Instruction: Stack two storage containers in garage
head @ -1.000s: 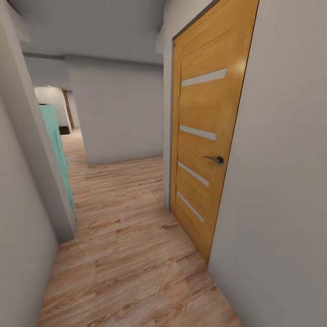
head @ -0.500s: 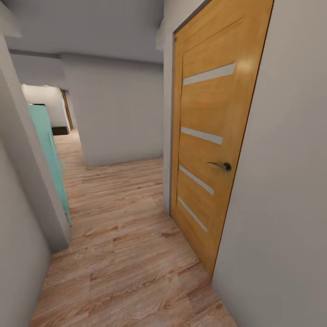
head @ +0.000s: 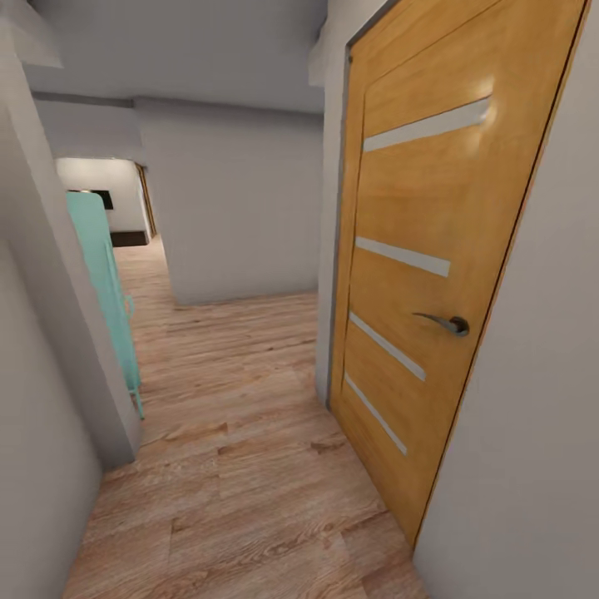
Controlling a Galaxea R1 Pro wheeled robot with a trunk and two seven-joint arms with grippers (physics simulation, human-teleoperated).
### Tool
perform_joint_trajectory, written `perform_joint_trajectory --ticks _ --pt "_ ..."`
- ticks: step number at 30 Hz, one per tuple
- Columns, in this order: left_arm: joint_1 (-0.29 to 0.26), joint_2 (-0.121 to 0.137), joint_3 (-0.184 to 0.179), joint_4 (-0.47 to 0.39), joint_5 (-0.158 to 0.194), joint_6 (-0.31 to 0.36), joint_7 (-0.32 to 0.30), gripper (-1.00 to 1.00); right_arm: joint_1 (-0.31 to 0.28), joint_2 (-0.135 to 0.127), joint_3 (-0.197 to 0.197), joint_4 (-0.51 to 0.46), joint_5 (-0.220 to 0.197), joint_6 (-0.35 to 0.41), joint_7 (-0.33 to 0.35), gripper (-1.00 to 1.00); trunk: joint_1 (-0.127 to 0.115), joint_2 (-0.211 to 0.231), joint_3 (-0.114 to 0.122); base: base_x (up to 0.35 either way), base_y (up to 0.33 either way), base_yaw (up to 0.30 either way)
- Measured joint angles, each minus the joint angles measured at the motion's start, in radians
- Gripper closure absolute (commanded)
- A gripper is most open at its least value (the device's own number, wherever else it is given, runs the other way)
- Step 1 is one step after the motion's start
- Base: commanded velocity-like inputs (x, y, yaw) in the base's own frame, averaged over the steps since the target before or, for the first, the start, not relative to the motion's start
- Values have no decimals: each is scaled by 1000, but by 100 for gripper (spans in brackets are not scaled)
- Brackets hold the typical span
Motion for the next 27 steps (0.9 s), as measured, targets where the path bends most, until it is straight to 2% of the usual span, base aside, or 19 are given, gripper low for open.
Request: perform_joint_trajectory --ticks 11,27 --pt "0 -1 0 0 -1 0 0 -100 0 0 0 0 1 -2 -2 -100 0 0 0 323 0 272" --pt "0 -2 0 0 -1 0 0 -100 0 -1 -2 0 -2 -6 -2 -100 0 0 0 323 0 20"
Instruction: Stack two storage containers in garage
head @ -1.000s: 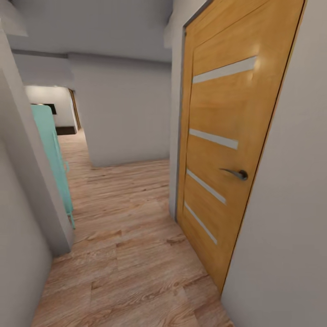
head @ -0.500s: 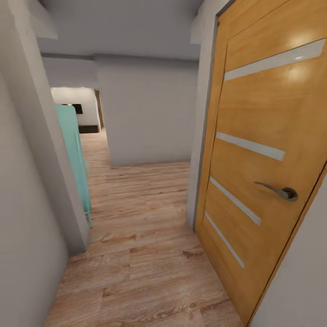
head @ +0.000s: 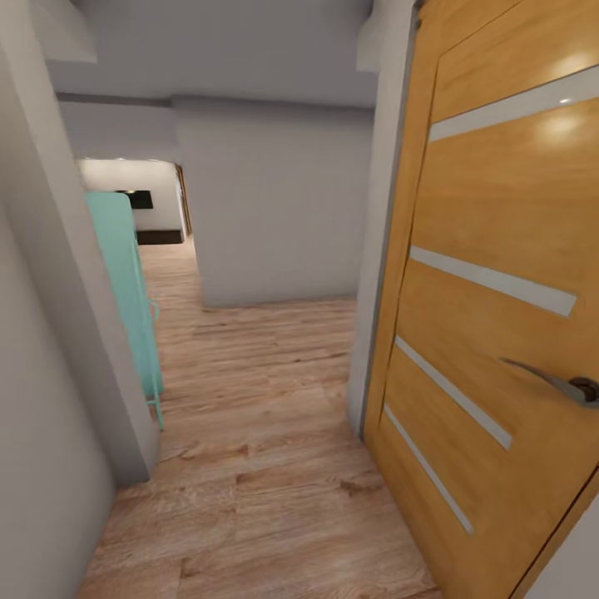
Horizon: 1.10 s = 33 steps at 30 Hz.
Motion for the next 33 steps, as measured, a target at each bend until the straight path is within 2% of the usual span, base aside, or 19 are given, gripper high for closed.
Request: perform_joint_trajectory --ticks 12,23,33 --pt "0 0 0 0 0 0 0 -100 0 0 0 0 -1 4 0 -100 0 0 0 323 0 8" --pt "0 0 0 0 0 0 0 -100 0 -1 0 0 -1 0 0 -100 0 0 0 323 0 218" --pt "0 0 0 0 0 -1 0 -100 0 -1 0 0 -1 2 0 -100 0 0 0 323 0 32"
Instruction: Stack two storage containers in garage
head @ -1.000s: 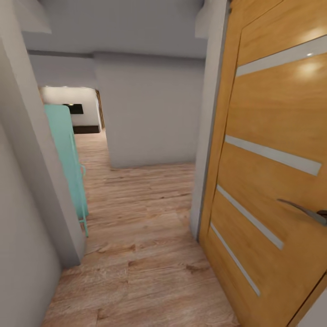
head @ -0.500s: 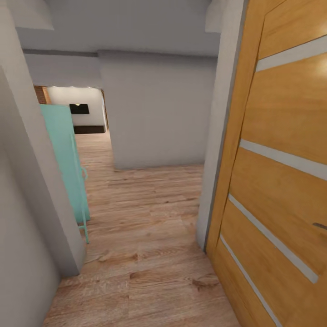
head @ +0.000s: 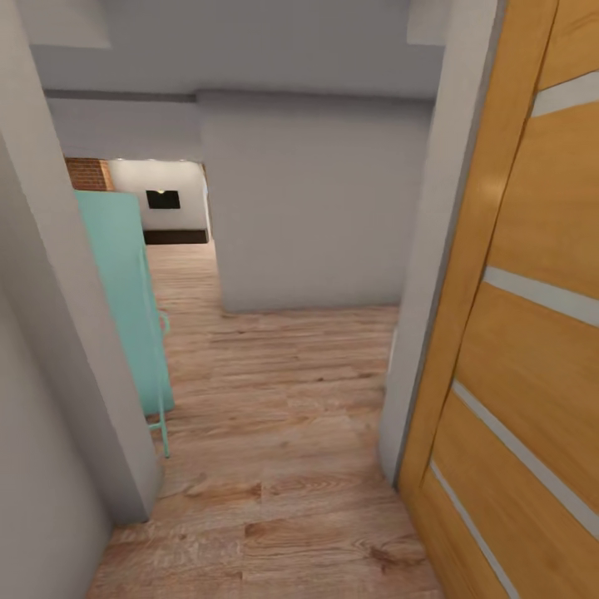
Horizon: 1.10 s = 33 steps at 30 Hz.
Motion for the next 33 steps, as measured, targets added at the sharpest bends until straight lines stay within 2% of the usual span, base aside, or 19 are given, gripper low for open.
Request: perform_joint_trajectory --ticks 4,15,33 --pt "0 0 0 -1 0 0 0 -100 0 1 0 0 0 0 0 -100 0 0 0 323 0 78" --pt "0 0 0 0 0 0 0 -100 0 0 -1 0 -3 -3 0 -100 0 0 0 323 0 234" --pt "0 0 0 0 0 1 0 -100 0 -2 -1 0 -3 -3 0 -100 0 0 0 323 0 13"
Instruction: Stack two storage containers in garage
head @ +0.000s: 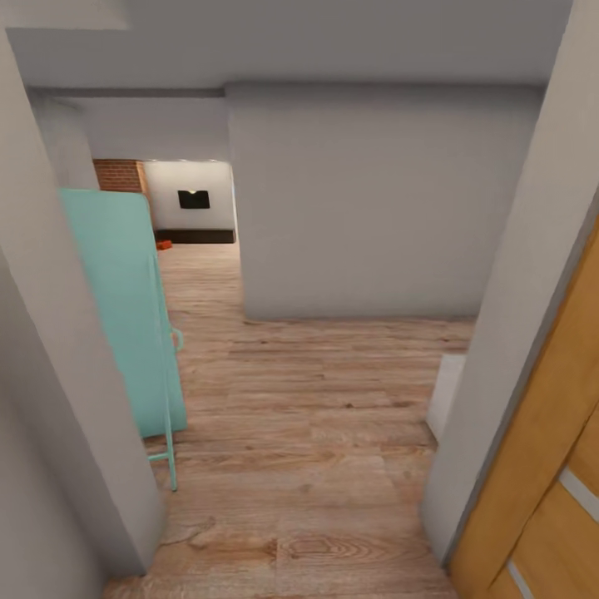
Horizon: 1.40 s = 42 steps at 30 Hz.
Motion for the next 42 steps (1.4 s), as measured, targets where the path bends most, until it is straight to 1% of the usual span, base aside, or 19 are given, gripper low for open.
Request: perform_joint_trajectory --ticks 42 --pt "14 -1 0 5 3 14 1 -100 0 0 0 0 0 0 0 -100 0 0 0 324 0 0"
